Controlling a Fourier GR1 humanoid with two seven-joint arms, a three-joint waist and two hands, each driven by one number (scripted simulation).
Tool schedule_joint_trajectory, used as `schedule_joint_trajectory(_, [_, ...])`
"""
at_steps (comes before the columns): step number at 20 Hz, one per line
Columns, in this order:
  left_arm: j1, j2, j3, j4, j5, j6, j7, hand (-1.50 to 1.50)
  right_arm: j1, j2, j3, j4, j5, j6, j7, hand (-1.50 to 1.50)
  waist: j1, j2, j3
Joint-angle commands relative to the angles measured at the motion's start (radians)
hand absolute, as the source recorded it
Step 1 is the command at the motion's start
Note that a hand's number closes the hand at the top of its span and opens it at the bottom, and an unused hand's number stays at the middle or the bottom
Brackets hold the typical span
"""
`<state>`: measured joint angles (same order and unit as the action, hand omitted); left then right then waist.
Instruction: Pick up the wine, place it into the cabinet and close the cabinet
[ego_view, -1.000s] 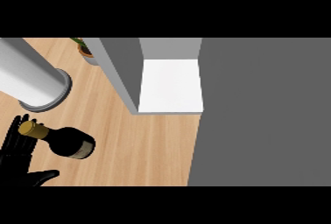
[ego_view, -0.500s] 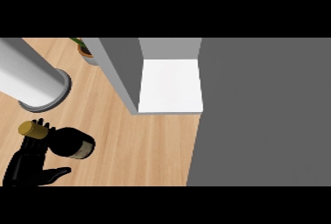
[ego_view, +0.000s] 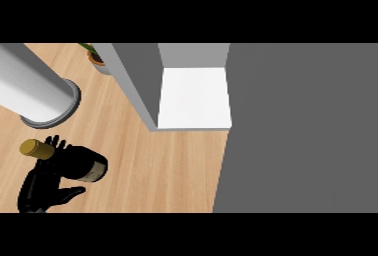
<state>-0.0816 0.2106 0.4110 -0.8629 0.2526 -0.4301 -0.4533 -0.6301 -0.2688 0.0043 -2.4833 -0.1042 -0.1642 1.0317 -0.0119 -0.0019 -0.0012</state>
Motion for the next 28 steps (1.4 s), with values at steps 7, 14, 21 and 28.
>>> schedule_joint_trajectory(7, [-0.113, 0.027, -0.013, 0.233, -0.052, -0.021, -0.152, -1.50, -0.015, -0.019, -0.031, -0.120, -0.085, -0.020, 0.120, -1.50, -0.005, 0.000, -0.001])
schedule_joint_trajectory(14, [-0.156, 0.047, 0.001, 0.298, -0.005, -0.117, -0.165, 1.50, 0.031, 0.009, 0.001, -0.149, -0.055, -0.039, 0.110, -1.50, -0.002, -0.001, 0.000])
schedule_joint_trajectory(21, [-0.168, 0.024, -0.134, 0.247, -0.197, 0.019, -0.363, 1.50, 0.039, -0.021, -0.067, -0.112, -0.116, 0.000, 0.072, -1.50, -0.010, -0.001, 0.001])
schedule_joint_trajectory(28, [-0.134, -0.049, -0.167, 0.134, -0.202, 0.117, -0.417, 1.50, 0.074, -0.013, -0.074, -0.111, -0.128, 0.019, 0.033, -1.50, 0.008, -0.004, 0.002])
